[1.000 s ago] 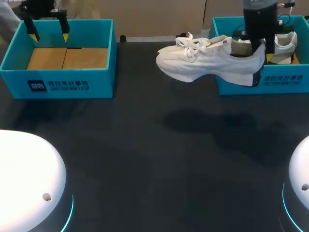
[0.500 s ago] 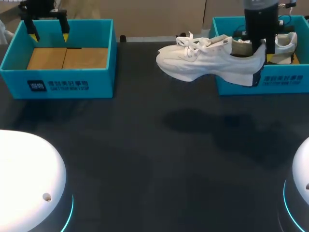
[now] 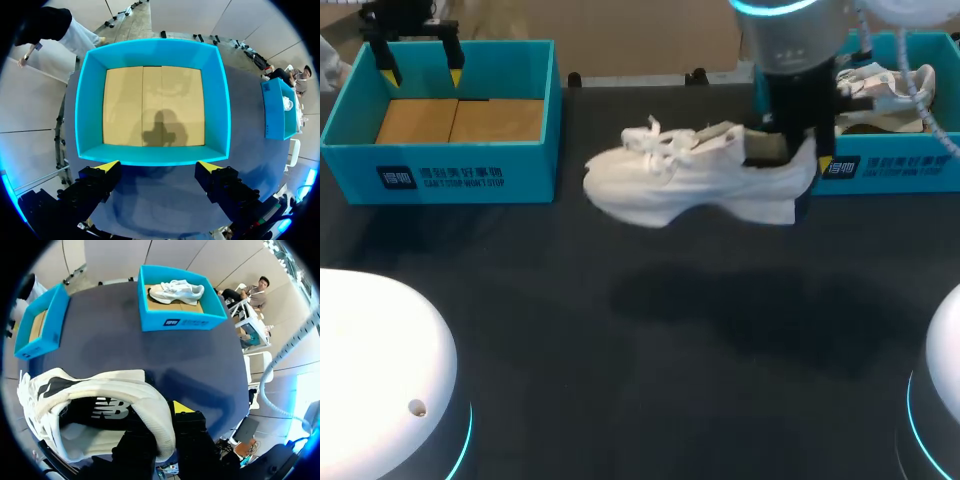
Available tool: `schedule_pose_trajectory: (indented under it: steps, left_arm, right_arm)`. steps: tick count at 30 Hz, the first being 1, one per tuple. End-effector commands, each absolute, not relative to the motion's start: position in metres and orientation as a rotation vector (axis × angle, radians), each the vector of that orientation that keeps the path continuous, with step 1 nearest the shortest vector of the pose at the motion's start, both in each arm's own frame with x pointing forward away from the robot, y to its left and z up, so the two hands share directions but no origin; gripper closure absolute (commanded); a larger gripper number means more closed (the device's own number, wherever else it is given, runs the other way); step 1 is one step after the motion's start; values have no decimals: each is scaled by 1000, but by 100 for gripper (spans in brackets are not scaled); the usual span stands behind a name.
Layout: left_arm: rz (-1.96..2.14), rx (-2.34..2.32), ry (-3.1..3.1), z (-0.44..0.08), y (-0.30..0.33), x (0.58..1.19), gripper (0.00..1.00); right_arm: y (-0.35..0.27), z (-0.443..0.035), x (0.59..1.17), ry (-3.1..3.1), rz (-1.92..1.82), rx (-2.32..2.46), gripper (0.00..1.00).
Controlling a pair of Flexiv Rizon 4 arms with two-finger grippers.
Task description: Take the shoe out of the shoebox, open the shoe tongue, remove and reinsert the insole, then place the shoe into the shoebox
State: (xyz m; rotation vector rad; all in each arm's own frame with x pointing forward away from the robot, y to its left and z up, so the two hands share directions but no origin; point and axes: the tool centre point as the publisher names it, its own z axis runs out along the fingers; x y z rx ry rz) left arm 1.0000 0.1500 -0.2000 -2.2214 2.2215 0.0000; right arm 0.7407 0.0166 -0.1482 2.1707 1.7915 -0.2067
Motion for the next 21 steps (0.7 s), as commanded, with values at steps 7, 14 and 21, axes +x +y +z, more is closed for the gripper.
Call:
schedule_pose_trajectory:
  steps: [7, 14, 21]
  left_arm:
    - [0, -2221, 2222, -200, 150, 1000, 0]
    - [0, -2221, 2222, -200, 150, 1000, 0]
    - [0, -2221, 2222, -200, 150, 1000, 0]
  right_arm:
    - [72, -161, 716, 1754, -294, 2153, 100]
    - [89, -172, 695, 1752, -325, 2179, 100]
    - [89, -172, 692, 1738, -354, 2177, 100]
